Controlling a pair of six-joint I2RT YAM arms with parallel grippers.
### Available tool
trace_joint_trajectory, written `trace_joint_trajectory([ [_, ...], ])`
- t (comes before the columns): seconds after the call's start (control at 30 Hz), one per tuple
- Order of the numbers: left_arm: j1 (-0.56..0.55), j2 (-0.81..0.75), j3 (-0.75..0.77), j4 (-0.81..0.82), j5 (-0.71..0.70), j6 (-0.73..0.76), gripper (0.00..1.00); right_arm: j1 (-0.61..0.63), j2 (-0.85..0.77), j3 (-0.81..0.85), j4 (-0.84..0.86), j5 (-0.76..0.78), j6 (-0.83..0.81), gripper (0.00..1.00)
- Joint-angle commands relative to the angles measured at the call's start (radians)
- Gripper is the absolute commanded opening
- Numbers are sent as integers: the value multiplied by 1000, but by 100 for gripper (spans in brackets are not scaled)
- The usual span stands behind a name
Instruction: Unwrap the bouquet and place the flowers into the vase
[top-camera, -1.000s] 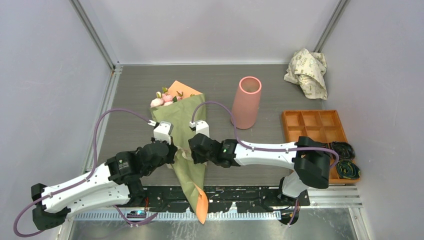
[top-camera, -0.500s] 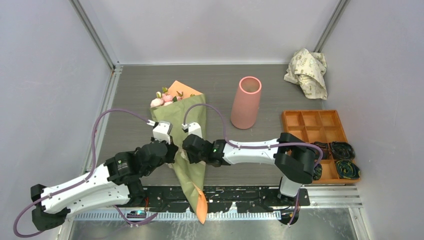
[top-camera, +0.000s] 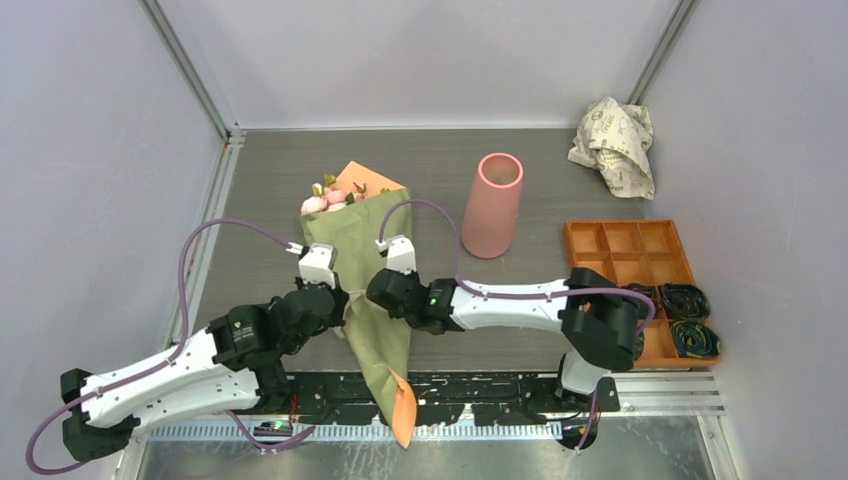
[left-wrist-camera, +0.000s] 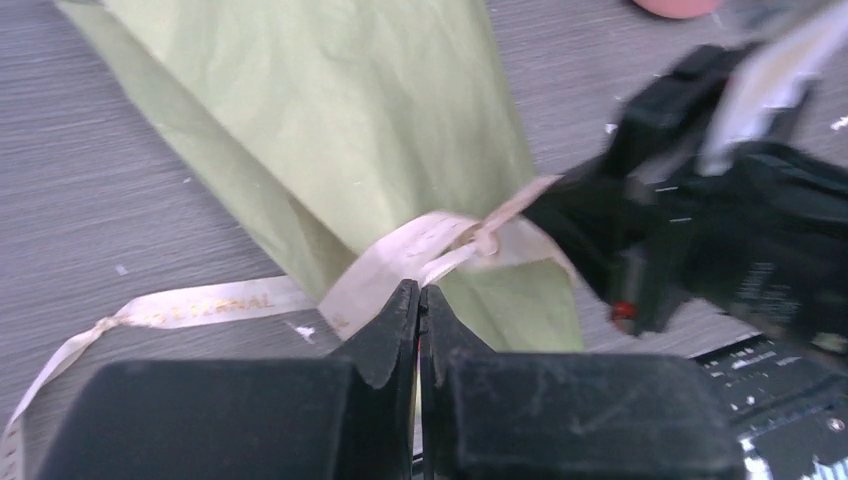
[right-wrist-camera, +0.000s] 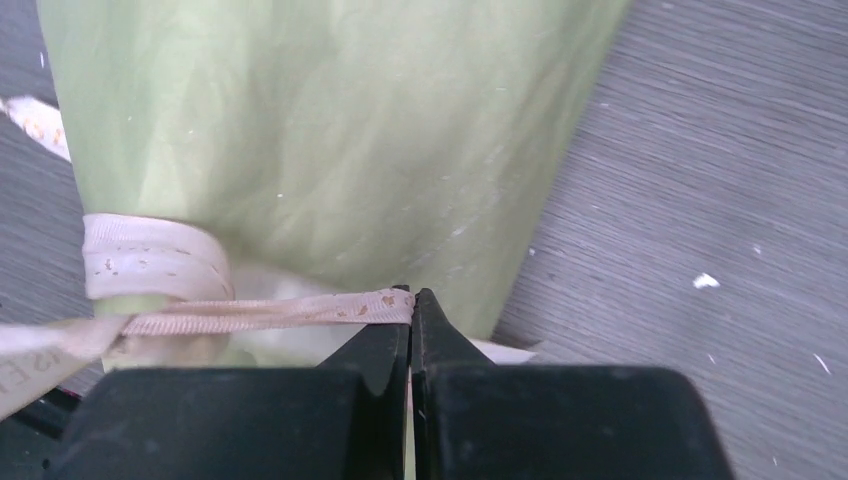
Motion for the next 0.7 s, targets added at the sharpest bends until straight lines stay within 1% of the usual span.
trace_joint_trajectory([
  [0.0,-1,-24,89,-132,-194,-100,1,2,-129,-54,-105,172,143,1],
  [0.1,-1,-45,121,-256,-307,-207,1,1,-182,-110,-135,196,184,1],
  [0.17,-2,-70,130,-345,-375,-303,1,1,-210,-136,-162,214,211,1],
  [0.27,-2,-134,136,-481,-465,-463,1,-3,-244,-161,-224,247,263,1],
  [0.37,-2,-203,145,-597,-532,-592,1,-9,-267,-195,-269,268,313,1],
  [0.5,-1,-270,171,-703,-598,-680,1,-19,-300,-233,-350,309,407,1],
  [0.67,-2,-264,205,-837,-661,-800,1,-45,-333,-268,-475,352,526,1],
])
